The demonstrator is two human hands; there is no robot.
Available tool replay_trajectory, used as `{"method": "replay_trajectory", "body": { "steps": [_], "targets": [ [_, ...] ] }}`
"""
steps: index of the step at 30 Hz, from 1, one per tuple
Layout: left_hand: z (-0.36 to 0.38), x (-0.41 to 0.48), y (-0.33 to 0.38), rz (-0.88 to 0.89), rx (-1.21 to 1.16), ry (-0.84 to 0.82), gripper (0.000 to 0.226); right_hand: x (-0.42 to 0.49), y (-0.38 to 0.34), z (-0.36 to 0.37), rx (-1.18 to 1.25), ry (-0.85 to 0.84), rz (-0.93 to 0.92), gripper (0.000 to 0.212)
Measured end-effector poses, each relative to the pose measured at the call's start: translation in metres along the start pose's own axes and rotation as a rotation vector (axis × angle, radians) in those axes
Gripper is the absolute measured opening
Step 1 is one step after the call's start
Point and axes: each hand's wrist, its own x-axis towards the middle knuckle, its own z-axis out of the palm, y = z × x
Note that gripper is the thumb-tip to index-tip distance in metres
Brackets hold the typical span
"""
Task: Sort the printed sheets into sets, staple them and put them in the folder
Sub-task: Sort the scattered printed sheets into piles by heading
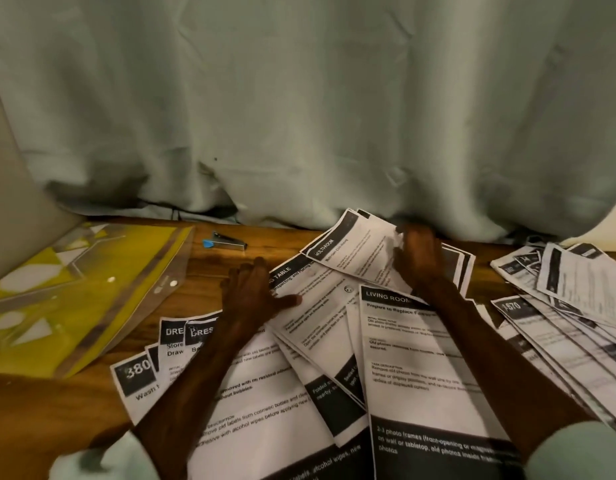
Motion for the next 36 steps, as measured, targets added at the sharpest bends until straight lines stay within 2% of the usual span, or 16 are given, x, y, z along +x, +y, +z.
{"method": "replay_trajectory", "body": {
  "steps": [2, 5, 9, 15, 23, 26, 29, 32, 36],
  "targets": [
    [-0.002, 0.002, -0.003, -0.016, -0.012, -0.01, 0.094, -0.022, -0.021, -0.002, 0.207, -0.134, -0.102, 0.024],
    [-0.009, 0.001, -0.003, -0.035, -0.071, -0.015, 0.09, -0.059, -0.046, -0.004, 0.256, -0.289, -0.25, 0.025],
    [-0.016, 0.001, -0.007, -0.033, -0.144, -0.021, 0.088, -0.098, -0.064, -0.006, 0.242, -0.235, -0.301, 0.026],
    [-0.016, 0.0, -0.009, 0.006, -0.082, -0.05, 0.087, -0.128, -0.061, -0.009, 0.2, -0.245, -0.222, 0.031],
    [-0.024, -0.011, -0.005, 0.04, -0.002, -0.052, 0.088, -0.142, -0.05, 0.009, 0.287, -0.122, -0.271, 0.015],
    [-0.023, -0.004, -0.007, 0.103, -0.048, -0.122, 0.089, -0.142, -0.049, 0.012, 0.289, -0.123, -0.267, 0.015],
    [-0.026, 0.003, -0.01, 0.129, -0.149, -0.194, 0.067, -0.141, -0.047, 0.013, 0.313, -0.134, -0.25, 0.013],
    [-0.037, -0.003, -0.003, 0.123, -0.188, -0.191, 0.04, -0.14, -0.046, 0.015, 0.333, -0.122, -0.255, 0.011],
    [-0.036, -0.003, 0.001, 0.132, -0.139, -0.155, 0.03, -0.139, -0.044, 0.016, 0.351, -0.124, -0.252, 0.012]
  ]
}}
